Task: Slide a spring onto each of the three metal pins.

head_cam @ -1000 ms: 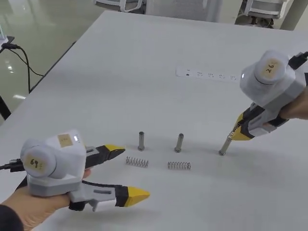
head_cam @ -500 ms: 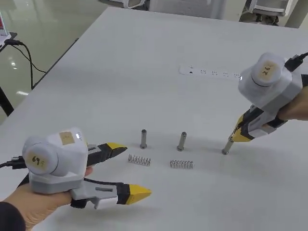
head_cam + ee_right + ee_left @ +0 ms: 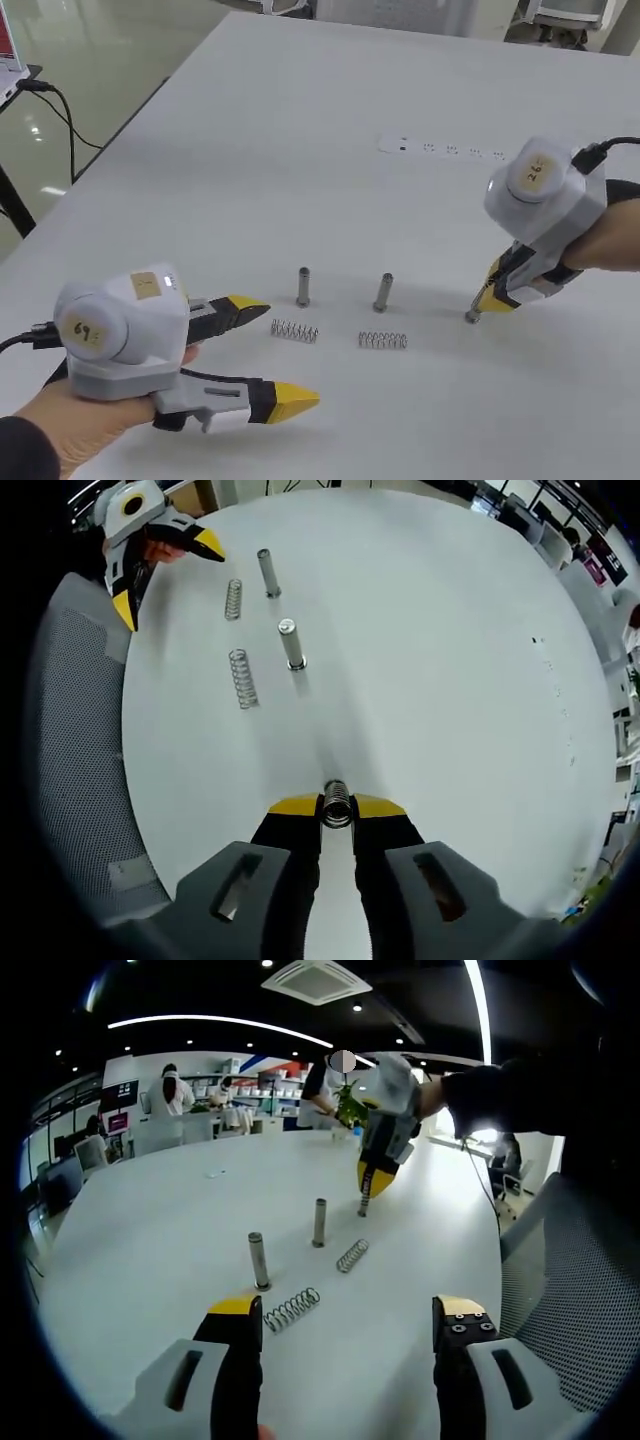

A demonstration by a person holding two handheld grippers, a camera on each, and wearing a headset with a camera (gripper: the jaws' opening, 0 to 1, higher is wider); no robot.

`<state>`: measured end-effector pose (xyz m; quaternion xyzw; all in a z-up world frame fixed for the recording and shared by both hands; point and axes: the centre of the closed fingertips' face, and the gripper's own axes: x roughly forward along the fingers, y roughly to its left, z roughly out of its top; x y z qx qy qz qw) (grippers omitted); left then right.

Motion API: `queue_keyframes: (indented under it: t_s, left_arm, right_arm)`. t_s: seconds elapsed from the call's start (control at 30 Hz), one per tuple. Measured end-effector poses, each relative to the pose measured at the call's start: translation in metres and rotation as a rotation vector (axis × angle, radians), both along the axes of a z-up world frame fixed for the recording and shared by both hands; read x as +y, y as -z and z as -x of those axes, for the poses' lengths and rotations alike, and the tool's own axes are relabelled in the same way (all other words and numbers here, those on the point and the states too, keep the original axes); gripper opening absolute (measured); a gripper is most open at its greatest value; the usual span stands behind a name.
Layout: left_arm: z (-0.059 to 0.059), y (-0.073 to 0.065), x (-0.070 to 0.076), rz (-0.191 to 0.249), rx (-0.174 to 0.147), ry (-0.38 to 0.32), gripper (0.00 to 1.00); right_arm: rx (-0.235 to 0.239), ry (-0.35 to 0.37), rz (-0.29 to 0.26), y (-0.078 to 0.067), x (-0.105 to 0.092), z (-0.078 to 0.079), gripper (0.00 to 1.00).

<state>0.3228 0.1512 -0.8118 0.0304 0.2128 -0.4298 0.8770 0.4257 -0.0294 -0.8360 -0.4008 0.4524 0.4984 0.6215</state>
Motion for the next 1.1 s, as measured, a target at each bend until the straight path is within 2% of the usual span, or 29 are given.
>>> queue_keyframes:
  t_s: [0.33, 0.67, 1.1]
  left_arm:
    - [-0.001, -0.001, 0.001, 0.000, 0.001, -0.004, 0.67]
    - [-0.002, -0.001, 0.000, 0.001, 0.001, -0.003, 0.67]
    - [-0.001, -0.001, 0.000, 0.000, 0.001, -0.002, 0.67]
  right_arm:
    - [0.011, 0.018, 0.011, 0.012, 0.001, 0.000, 0.13]
    - [0.012, 0.026, 0.000, 0.013, 0.002, 0.000, 0.14]
    - [-0.004, 0.035, -0.024, 0.011, -0.002, 0.003, 0.21]
